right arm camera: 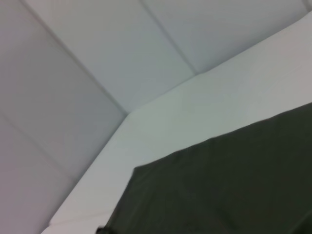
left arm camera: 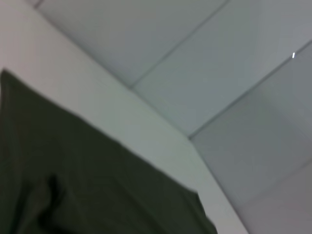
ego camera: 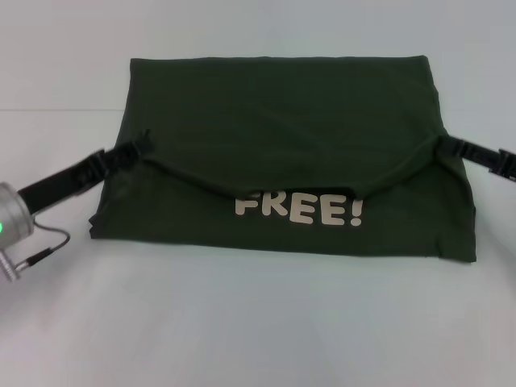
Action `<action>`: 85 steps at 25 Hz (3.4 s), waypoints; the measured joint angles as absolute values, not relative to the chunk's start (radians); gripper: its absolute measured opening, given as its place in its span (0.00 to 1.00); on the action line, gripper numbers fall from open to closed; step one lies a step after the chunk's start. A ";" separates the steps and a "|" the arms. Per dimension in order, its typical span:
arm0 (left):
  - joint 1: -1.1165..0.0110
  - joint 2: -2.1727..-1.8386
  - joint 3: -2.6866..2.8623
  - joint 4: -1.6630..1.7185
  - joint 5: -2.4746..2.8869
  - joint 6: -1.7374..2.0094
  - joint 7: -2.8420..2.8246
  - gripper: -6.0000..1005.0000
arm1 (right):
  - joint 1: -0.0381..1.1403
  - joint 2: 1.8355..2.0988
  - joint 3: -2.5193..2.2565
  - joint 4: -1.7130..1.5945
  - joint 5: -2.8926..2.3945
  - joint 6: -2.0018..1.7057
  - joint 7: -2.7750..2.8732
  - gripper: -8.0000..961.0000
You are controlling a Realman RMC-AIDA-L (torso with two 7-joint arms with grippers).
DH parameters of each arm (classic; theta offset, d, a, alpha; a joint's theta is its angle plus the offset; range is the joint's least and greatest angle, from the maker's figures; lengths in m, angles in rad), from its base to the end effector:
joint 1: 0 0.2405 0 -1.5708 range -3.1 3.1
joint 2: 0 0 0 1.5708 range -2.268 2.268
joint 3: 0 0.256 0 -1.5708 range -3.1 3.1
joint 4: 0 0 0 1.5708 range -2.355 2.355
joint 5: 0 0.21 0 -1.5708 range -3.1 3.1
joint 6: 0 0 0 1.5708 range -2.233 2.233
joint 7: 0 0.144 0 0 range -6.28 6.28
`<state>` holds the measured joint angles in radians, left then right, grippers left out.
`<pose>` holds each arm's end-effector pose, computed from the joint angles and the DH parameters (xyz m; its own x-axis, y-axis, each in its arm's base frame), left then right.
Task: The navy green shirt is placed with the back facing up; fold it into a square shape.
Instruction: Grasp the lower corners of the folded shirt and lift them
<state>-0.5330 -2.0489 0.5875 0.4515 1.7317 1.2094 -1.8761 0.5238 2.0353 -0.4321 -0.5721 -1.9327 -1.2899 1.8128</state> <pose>-0.3016 0.3672 0.0147 0.1096 0.6156 0.7804 0.9479 -0.3010 0.1042 0.3150 0.3632 0.0478 0.2846 -0.5700 -0.7708 -0.9254 -0.3734 -0.0655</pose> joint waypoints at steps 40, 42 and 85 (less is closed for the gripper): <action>-0.523 -2.034 0.748 0.462 1.838 0.964 -1.884 0.87 | 0.459 2.045 -0.584 -0.556 -1.947 -1.344 1.768 0.98; -0.523 -2.035 0.749 0.462 1.838 0.963 -1.884 0.87 | 0.459 2.045 -0.584 -0.557 -1.947 -1.343 1.768 0.98; -0.525 -2.038 0.785 0.497 1.919 0.940 -1.910 0.60 | 0.463 2.046 -0.584 -0.559 -1.948 -1.349 1.767 0.98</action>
<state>-0.5252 -2.0385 0.7849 0.4971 1.9192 0.9402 -1.9102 0.4628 2.0462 -0.5844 -0.5589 -1.9481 -1.3487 1.7670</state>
